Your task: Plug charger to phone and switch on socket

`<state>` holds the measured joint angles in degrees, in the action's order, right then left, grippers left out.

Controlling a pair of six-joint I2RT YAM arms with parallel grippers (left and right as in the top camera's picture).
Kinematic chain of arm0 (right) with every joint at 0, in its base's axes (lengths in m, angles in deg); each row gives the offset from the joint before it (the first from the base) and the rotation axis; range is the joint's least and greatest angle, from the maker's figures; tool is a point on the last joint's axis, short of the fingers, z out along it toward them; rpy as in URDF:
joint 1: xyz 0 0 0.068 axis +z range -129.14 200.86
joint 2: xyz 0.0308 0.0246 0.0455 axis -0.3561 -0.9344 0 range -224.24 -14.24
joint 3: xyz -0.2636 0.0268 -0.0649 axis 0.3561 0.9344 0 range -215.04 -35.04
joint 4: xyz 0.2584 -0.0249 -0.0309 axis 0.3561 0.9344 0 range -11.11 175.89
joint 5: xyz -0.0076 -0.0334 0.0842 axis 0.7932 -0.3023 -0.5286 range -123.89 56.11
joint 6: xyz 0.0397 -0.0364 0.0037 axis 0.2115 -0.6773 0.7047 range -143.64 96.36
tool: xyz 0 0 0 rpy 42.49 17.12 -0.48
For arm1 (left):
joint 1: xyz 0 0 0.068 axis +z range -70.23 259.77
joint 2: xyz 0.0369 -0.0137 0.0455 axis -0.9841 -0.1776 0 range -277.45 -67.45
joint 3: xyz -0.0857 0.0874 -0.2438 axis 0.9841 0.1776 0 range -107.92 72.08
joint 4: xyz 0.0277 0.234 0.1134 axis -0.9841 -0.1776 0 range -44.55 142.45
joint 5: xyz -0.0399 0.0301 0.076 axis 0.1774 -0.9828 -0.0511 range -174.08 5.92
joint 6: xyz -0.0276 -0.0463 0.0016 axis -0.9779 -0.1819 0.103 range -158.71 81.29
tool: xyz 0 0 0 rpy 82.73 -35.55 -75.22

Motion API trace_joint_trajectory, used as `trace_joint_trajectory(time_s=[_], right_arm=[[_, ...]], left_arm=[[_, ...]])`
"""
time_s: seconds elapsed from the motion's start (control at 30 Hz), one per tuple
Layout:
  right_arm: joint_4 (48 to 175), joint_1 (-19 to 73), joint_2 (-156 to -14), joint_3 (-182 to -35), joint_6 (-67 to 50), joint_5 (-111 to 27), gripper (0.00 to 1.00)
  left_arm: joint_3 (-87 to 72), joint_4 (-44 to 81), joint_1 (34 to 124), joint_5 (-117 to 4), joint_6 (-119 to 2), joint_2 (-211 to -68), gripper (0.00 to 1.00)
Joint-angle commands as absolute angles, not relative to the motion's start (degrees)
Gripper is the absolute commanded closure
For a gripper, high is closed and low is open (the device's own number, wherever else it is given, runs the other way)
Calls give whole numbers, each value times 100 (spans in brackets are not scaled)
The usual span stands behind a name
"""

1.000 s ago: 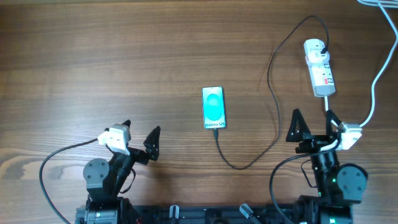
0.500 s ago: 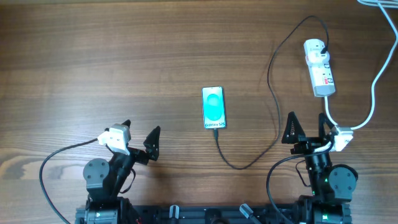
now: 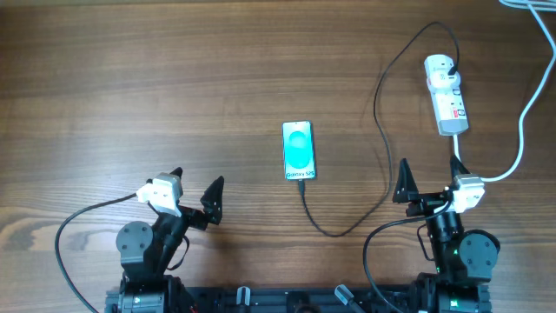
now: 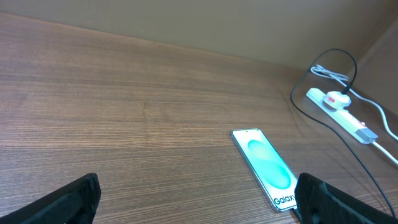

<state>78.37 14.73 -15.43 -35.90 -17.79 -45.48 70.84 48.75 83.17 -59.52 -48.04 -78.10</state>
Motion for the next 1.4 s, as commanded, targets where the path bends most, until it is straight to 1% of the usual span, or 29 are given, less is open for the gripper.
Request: trace_joint_trajectory(time_s=[0.0, 0.23, 0.5, 0.63, 0.77, 0.97, 1.37], right_arm=[[7794, 1490, -1451, -3535, -1911, -4640, 0], [7794, 1490, -1451, -3535, -1911, -4640, 0], [7792, 1490, -1451, -3535, -1913, -4642, 0], [7792, 1490, -1451, -3535, -1915, -4640, 0], [7792, 1490, -1451, -3535, -1913, -4642, 0], [7794, 1490, -1451, -3535, -1911, -4640, 0], [7792, 1490, -1451, -3535, -1913, -4642, 0]], left_arm=[[7117, 4875, 8343, -5922, -4819, -7812, 0], [7117, 4873, 8341, -5924, -4817, -7812, 0], [7117, 4884, 8279, -6162, -4814, -6746, 0], [7119, 4860, 8179, -6188, -4817, -6763, 0], [7134, 4849, 7816, -6947, -4817, -6763, 0], [7134, 4811, 7768, -7476, -4814, -6763, 0], [7134, 4790, 7764, -7460, -4819, -6763, 0]])
